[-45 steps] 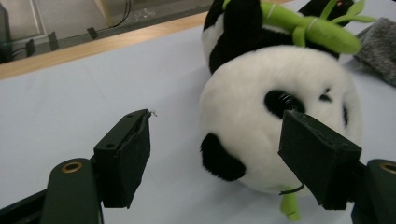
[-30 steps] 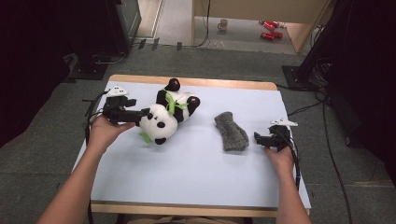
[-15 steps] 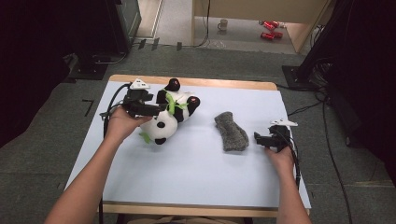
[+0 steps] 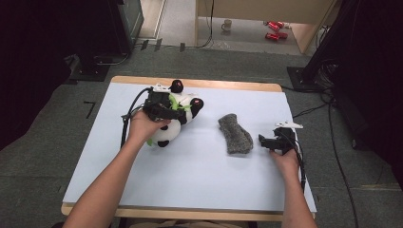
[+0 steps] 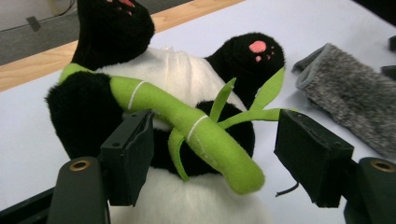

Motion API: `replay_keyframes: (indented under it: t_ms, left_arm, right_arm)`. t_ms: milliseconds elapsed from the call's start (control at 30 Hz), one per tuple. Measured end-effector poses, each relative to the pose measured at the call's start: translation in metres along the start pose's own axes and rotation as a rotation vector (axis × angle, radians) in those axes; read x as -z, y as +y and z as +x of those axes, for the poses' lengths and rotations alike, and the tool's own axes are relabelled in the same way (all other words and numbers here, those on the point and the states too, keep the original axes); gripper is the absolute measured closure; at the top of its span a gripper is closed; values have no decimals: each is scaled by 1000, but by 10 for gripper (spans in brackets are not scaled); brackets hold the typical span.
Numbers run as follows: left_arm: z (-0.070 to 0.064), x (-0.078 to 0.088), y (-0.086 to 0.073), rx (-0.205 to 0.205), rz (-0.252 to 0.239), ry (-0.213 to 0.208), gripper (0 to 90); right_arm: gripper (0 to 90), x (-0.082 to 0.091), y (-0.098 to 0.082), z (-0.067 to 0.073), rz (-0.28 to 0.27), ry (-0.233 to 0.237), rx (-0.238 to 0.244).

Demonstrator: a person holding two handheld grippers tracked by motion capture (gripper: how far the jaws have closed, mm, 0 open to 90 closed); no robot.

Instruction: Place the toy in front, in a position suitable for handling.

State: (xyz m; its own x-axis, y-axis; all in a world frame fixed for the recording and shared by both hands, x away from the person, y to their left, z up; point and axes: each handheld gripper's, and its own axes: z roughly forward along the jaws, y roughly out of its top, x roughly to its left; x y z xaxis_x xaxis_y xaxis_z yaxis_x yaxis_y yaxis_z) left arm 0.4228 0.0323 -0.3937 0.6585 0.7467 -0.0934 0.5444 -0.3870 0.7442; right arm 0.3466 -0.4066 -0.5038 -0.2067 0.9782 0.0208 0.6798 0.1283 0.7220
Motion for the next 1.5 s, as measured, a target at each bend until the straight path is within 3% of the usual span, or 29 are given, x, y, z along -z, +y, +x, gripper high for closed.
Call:
replay_keyframes:
  t_ms: [200, 233, 300, 400, 533, 633, 867, 1067, 1300, 1500]
  left_arm:
    - [-1, -9, -7, -48, -7, 69, 386]
    - [2, -9, -8, -39, -9, 72, 397]
    - [7, -10, -9, -8, -16, 45, 445]
    - [10, -10, -12, -28, -28, 40, 520]
    - [13, -6, -12, -15, -22, 12, 631]
    - [18, -1, -13, 2, -31, -40, 732]
    - [16, 18, -9, -71, -9, -92, 762]
    - [-4, 45, -11, -204, -1, -143, 762]
    - [-29, 62, -25, -256, 12, -257, 761]
    - [-46, 71, -40, -300, 46, -339, 760]
  right_arm:
    - [109, 0, 0, 0, 0, -1, -3]
    - [109, 0, 0, 0, 0, 0, -3]
    - [109, 0, 0, 0, 0, 0, -1]
    - [109, 0, 0, 0, 1, 0, -1]
    - [109, 0, 0, 0, 1, 0, -2]
    - [109, 0, 0, 0, 1, 0, -3]
    - [109, 0, 0, 0, 1, -1, -5]
    - [123, 1, 0, 2, 3, -10, -16]
    - [186, 3, 6, 5, 42, -38, -48]
    - [244, 10, 11, 8, 15, 1, -79]
